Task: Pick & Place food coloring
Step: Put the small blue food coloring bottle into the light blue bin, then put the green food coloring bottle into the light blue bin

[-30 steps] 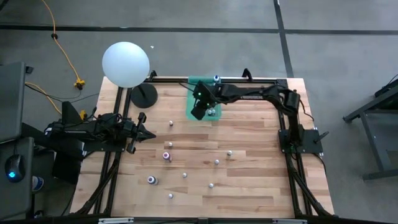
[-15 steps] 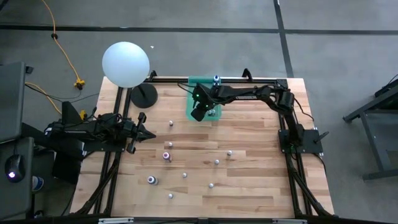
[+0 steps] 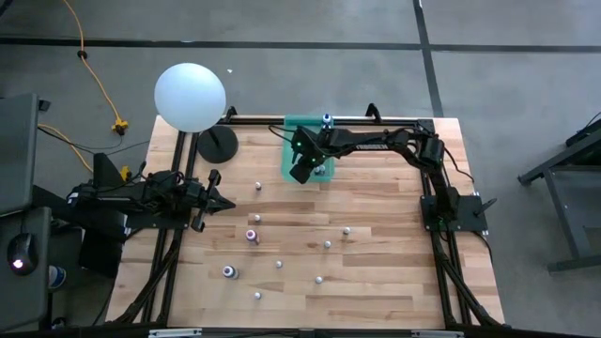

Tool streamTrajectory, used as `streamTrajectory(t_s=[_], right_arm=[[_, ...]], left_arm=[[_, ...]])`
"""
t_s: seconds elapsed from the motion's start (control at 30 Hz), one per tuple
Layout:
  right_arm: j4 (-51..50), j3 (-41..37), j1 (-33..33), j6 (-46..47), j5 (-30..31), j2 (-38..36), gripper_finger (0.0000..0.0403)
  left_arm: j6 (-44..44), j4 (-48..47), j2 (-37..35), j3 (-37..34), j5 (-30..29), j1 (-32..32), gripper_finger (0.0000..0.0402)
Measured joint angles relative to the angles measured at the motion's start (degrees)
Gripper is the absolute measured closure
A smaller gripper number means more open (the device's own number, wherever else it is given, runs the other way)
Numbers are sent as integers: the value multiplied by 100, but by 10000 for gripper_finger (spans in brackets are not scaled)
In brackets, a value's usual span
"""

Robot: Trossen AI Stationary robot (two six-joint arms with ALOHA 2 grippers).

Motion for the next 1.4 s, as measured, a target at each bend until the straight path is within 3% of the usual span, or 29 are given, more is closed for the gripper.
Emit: streamTrajectory(t_s=[0.23,0.6,0.9,1.4], right_arm=[[-3,0,-4,-95,-15,0,343],[42,0,-15,-115,12,0,282],[36,46,-33,-266,22,-83,277],[-557,2033,143,-1297,-77,-243,276]], left_arm=[[0,0,0,0,0,-1,401],[0,0,1,0,0,-2,401],[-2,0,0,0,0,-2,401],[0,0,0,0,1,-1,401]])
